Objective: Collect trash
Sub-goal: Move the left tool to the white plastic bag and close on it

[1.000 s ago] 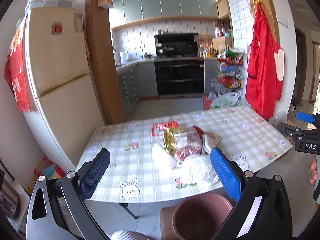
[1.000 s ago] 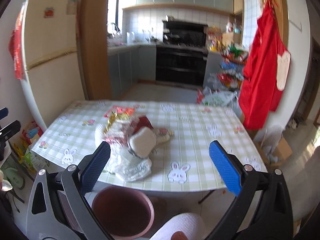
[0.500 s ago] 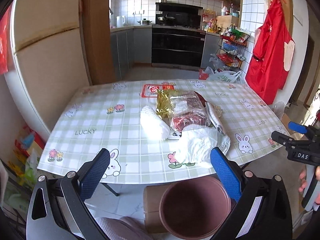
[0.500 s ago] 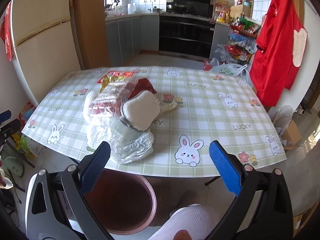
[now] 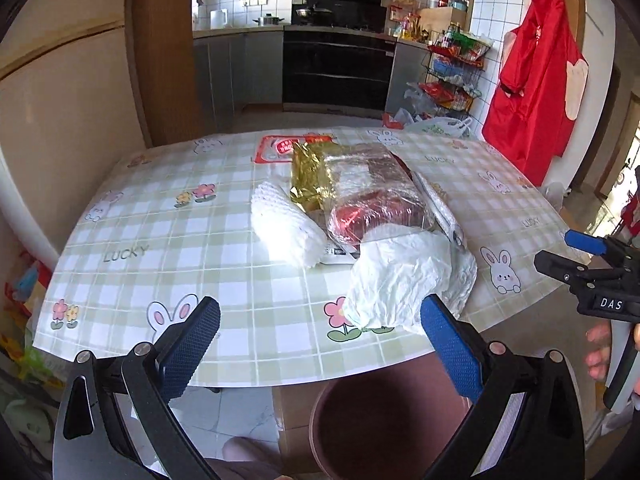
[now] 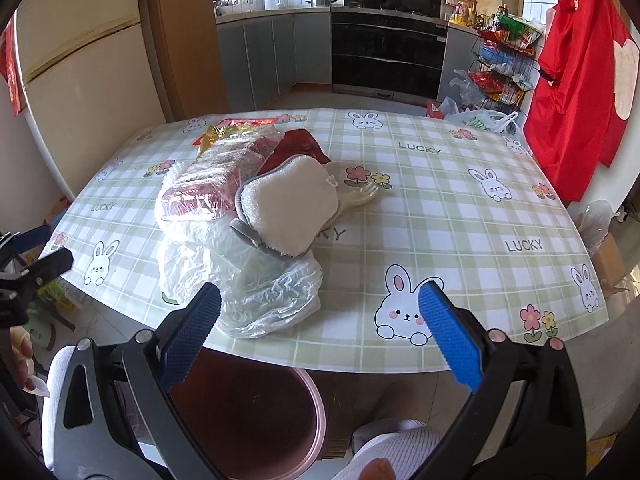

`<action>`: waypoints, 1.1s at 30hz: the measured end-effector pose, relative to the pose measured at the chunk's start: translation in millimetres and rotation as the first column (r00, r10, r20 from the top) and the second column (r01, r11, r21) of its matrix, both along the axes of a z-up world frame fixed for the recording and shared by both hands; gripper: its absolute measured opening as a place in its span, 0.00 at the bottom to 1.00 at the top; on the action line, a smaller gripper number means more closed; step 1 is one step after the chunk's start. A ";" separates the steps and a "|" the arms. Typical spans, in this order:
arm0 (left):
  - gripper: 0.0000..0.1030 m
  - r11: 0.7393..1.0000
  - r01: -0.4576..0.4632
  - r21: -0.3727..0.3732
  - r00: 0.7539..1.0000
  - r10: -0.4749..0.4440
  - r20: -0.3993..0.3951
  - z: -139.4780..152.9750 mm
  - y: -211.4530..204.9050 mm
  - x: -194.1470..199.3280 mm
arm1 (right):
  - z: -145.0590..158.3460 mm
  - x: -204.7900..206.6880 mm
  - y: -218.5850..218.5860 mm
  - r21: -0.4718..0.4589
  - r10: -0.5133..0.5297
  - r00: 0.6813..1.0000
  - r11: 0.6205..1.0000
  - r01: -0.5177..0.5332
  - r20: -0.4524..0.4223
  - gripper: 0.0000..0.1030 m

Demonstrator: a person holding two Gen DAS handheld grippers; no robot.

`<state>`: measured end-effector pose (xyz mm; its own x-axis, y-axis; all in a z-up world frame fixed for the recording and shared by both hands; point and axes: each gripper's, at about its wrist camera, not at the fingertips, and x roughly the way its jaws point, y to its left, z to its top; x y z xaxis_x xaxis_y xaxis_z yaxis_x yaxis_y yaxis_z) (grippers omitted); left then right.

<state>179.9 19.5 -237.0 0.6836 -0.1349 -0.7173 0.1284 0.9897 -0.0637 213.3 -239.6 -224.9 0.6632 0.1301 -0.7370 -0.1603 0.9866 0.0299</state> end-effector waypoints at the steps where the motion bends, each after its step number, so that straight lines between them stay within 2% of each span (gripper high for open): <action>1: 0.95 1.000 -0.010 -0.016 1.000 0.010 -0.004 -4.8 -1.7 5.5 | -1.8 2.0 0.7 -0.004 0.001 1.000 1.000 -0.001 -0.004 0.95; 4: 0.95 0.997 -0.001 -0.074 1.000 -0.001 -0.027 -15.6 -6.5 20.3 | -7.4 9.5 1.1 -0.025 -0.001 1.000 1.000 0.001 -0.017 0.95; 8: 0.95 0.997 0.040 -0.067 0.999 -0.040 -0.005 -24.2 -18.1 33.4 | -13.4 17.7 -1.6 -0.033 -0.008 0.999 0.999 0.006 -0.032 0.95; 12: 0.95 0.991 0.104 -0.087 0.994 -0.107 -0.025 -35.8 -33.1 49.8 | -18.8 26.2 -4.5 -0.036 -0.013 0.999 0.999 0.011 -0.048 0.95; 17: 0.95 0.985 0.141 -0.103 0.988 -0.147 -0.053 -52.4 -44.4 64.9 | -22.7 32.0 -4.4 -0.030 -0.008 0.998 1.000 0.007 -0.056 0.95; 26: 0.95 0.982 0.114 -0.148 0.988 -0.128 -0.085 -67.3 -36.1 78.3 | -30.1 35.9 -4.0 -0.018 -0.007 0.998 1.000 0.006 -0.066 0.95; 33: 0.95 0.983 0.111 -0.149 0.986 -0.128 -0.108 -76.0 -40.8 87.5 | -33.2 36.8 -0.9 -0.023 0.002 0.997 1.000 -0.003 -0.073 0.95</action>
<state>267.5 -21.3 -313.0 0.5691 -0.3166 -0.7588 0.2282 0.9475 -0.2242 250.1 -240.6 -258.1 0.6071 0.1144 -0.7863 -0.1610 0.9868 0.0193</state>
